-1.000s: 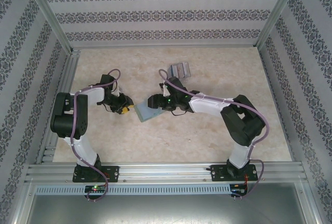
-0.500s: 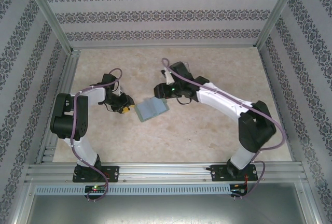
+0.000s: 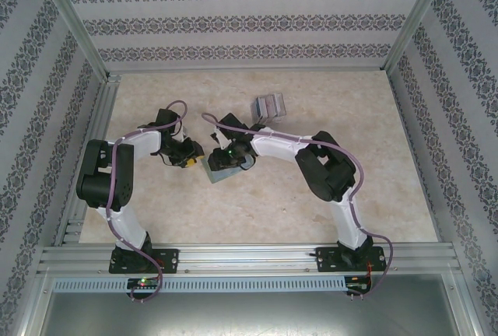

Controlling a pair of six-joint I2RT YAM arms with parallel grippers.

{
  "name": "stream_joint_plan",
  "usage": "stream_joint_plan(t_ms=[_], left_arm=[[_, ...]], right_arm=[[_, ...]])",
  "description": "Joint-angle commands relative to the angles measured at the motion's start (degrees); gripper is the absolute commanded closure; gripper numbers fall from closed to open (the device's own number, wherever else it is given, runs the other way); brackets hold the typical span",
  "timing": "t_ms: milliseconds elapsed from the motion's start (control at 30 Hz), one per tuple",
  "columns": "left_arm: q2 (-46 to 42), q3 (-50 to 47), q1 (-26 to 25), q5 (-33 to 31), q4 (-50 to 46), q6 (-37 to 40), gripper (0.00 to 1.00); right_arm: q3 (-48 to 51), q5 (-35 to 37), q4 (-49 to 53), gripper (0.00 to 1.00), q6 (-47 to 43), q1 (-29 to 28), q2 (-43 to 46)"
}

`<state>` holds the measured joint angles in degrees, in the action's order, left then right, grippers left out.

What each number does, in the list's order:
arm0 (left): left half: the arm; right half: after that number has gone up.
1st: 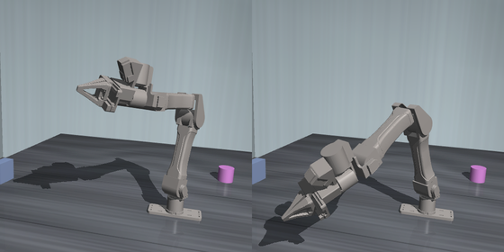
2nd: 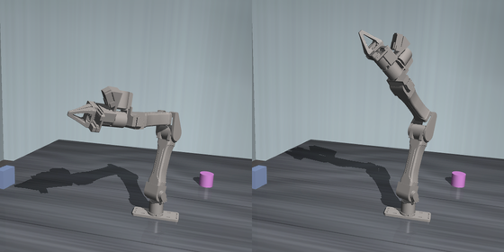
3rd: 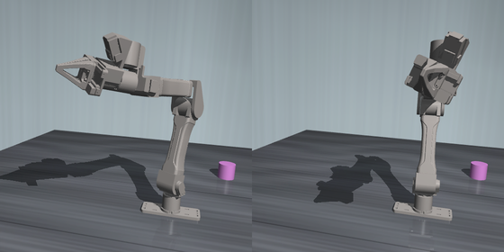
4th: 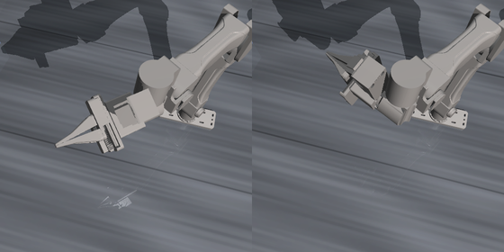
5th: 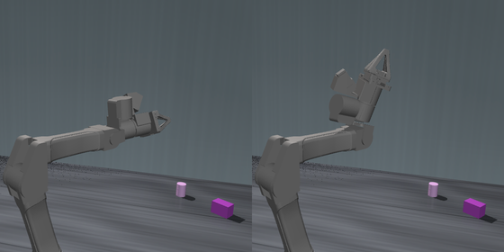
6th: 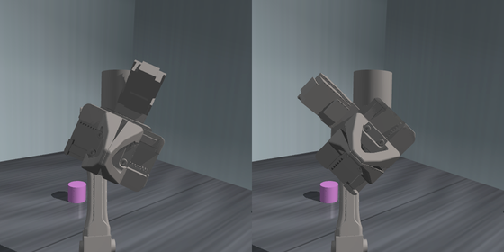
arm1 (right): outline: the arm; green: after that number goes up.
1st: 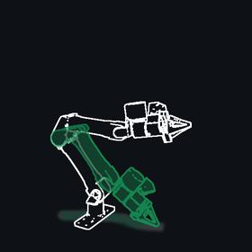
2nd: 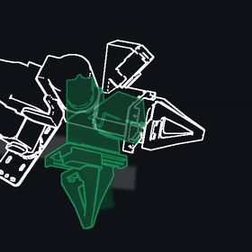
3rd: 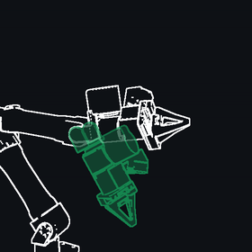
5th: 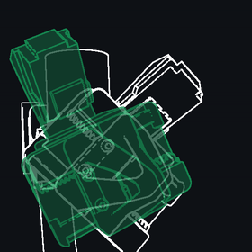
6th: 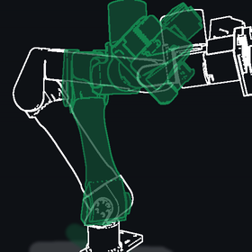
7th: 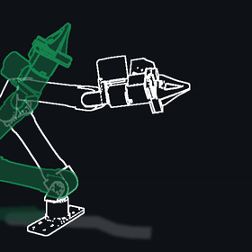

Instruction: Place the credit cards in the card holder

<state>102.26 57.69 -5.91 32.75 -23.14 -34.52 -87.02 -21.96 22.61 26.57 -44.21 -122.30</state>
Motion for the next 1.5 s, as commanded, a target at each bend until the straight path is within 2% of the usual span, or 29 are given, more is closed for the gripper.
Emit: stream_joint_plan(t_ms=[0, 167, 433, 533, 633, 733, 767, 833, 967, 1167, 1367, 1467], left_arm=[[-0.6, 0.7, -0.3, -0.9, 0.1, 0.9, 0.64], [-0.3, 1.3, -0.3, -1.0, -0.1, 0.9, 0.64], [0.2, 2.6, -0.3, -0.7, -0.4, 1.0, 0.64], [0.1, 2.7, -0.4, 0.1, 0.4, 0.6, 0.64], [0.3, 3.8, -1.6, 0.8, 0.6, 0.4, 0.64], [0.8, 5.7, -3.7, 1.2, -0.3, 0.3, 0.64], [1.1, 6.3, -4.5, 1.3, -0.5, 0.2, 0.63], [2.2, 7.7, -6.0, 1.7, -0.9, -0.1, 0.63], [3.0, 10.3, -8.7, 1.5, -1.4, -0.7, 0.6], [5.4, 17.2, -11.9, 1.2, -2.0, -1.5, 0.58], [9.1, 24.0, -12.4, 1.2, -2.5, -2.3, 0.57], [11.8, 28.8, -12.5, 1.5, -3.4, -2.6, 0.55]], right_arm=[[0.4, 8.5, 3.1, 0.58, -0.8, 1.9, 2.0], [5.8, 16.3, 2.5, 0.57, -1.1, 4.2, 8.7], [11.4, 17.5, 1.9, 0.53, -1.6, 11.6, 14.4], [12.3, 15.4, 1.4, 0.52, -2.5, 13.8, 15.7], [11.0, 9.8, 1.7, 0.52, -4.6, 14.8, 14.6], [9.0, 9.2, 2.8, 0.52, -6.1, 13.6, 13.0], [7.4, 11.2, 5.0, 0.5, -6.4, 13.6, 12.0], [5.6, 13.1, 6.8, 0.49, -6.6, 15.4, 10.9], [8.6, 11.4, 1.6, 0.5, -4.4, 19.4, 14.8], [4.5, 12.3, 3.4, 0.48, -4.7, 26.3, 14.3], [-3.5, 6.6, 4.5, 0.46, -4.4, 31.6, 8.8], [-7.9, 3.3, 5.2, 0.44, -4.1, 32.2, 5.8]])
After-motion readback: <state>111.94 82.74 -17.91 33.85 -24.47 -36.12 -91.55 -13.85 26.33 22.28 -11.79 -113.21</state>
